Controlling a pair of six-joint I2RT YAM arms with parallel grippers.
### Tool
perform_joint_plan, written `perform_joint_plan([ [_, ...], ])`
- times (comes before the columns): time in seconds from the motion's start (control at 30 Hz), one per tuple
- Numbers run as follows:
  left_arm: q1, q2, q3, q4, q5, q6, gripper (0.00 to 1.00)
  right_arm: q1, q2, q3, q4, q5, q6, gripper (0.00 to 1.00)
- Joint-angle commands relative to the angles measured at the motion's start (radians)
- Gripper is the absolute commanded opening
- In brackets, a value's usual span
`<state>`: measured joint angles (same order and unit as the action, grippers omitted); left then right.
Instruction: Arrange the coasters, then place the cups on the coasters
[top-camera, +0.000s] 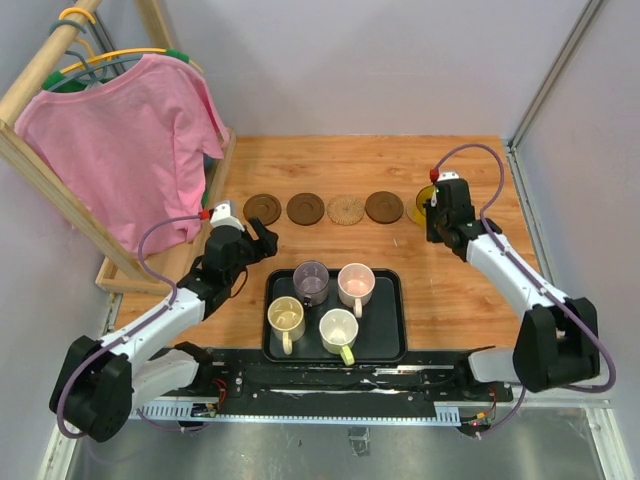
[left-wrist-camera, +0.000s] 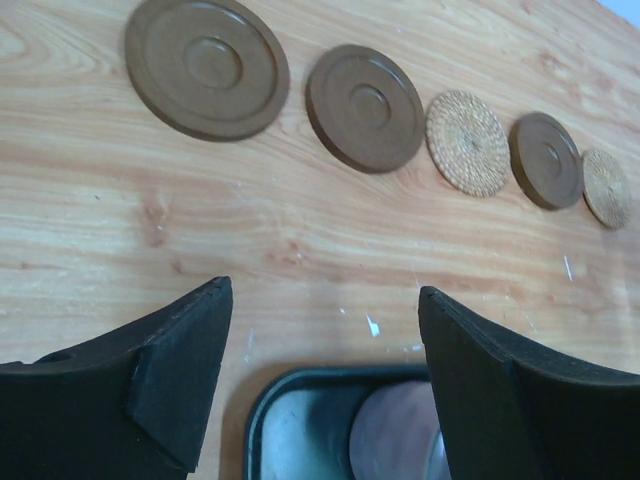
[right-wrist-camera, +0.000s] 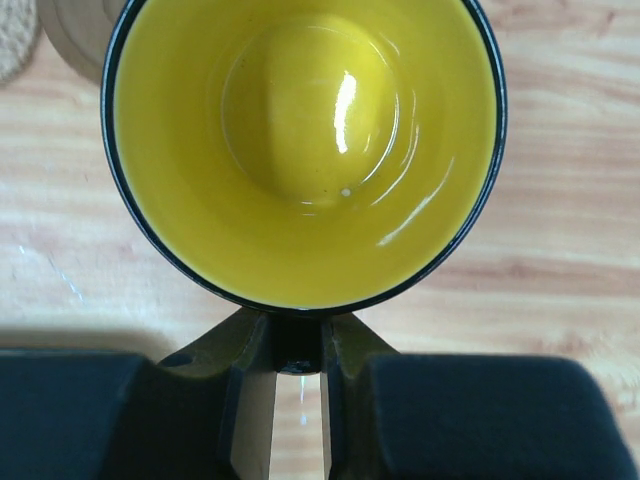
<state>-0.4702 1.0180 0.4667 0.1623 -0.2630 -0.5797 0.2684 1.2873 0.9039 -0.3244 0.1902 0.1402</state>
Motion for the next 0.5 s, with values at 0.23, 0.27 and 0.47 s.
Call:
perform_joint_plan([
  [0.23, 0.159, 0.082, 0.047, 0.122, 0.046, 0.022, 0.78, -0.121, 0.192, 0.152, 0.248, -0.159, -0.07, 0.01],
  [0.27, 0.166, 0.086, 0.047, 0.123, 0.048, 0.021, 0.78, -0.122, 0.205, 0.163, 0.248, -0.162, -0.072, 0.01],
  [0.47, 0.177, 0.1, 0.042, 0.126, 0.054, 0.018, 0.78, -0.134, 0.273, 0.213, 0.237, -0.173, -0.081, 0.01],
])
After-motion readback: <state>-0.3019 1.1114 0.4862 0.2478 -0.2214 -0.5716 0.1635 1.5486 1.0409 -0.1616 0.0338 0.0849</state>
